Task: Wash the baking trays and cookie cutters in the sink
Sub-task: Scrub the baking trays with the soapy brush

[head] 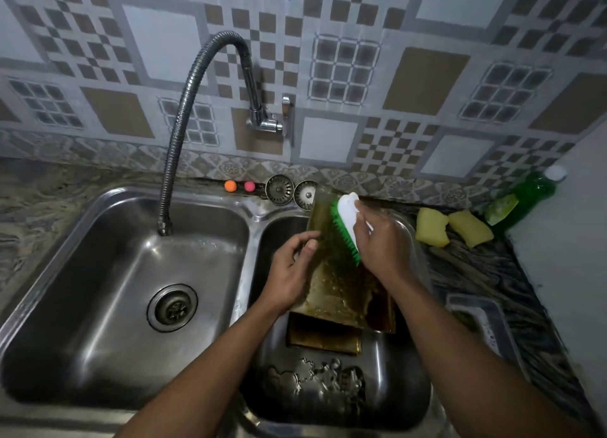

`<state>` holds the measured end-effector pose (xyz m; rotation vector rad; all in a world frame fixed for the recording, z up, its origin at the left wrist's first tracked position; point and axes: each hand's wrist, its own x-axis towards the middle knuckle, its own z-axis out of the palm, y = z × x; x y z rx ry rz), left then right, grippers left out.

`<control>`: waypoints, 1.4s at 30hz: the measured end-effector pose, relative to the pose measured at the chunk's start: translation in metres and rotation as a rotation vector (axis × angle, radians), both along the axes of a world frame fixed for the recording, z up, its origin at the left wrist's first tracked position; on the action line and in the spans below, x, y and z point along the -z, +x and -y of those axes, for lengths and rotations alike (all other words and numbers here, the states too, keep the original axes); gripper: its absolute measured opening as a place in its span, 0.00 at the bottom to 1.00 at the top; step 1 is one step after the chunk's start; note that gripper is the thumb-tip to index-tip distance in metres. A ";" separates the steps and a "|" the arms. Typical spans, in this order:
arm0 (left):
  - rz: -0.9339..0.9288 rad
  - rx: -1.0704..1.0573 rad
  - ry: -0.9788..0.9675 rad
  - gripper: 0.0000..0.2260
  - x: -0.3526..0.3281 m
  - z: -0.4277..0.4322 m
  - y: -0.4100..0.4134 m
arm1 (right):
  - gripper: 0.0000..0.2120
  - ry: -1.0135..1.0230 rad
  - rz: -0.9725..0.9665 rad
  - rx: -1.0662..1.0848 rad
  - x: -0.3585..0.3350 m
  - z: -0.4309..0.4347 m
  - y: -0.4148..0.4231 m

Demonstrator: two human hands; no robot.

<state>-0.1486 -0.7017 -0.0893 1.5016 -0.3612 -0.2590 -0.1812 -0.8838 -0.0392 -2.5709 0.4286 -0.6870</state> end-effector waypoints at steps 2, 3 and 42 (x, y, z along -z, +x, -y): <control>-0.001 0.037 0.017 0.17 0.003 0.004 -0.004 | 0.17 0.027 -0.018 0.051 -0.005 -0.004 0.016; -0.007 0.046 0.015 0.17 0.003 0.006 -0.005 | 0.17 0.025 -0.025 0.029 -0.007 -0.010 0.023; 0.071 -0.249 0.029 0.25 -0.027 0.005 0.019 | 0.19 0.083 0.144 -0.163 0.021 -0.066 -0.035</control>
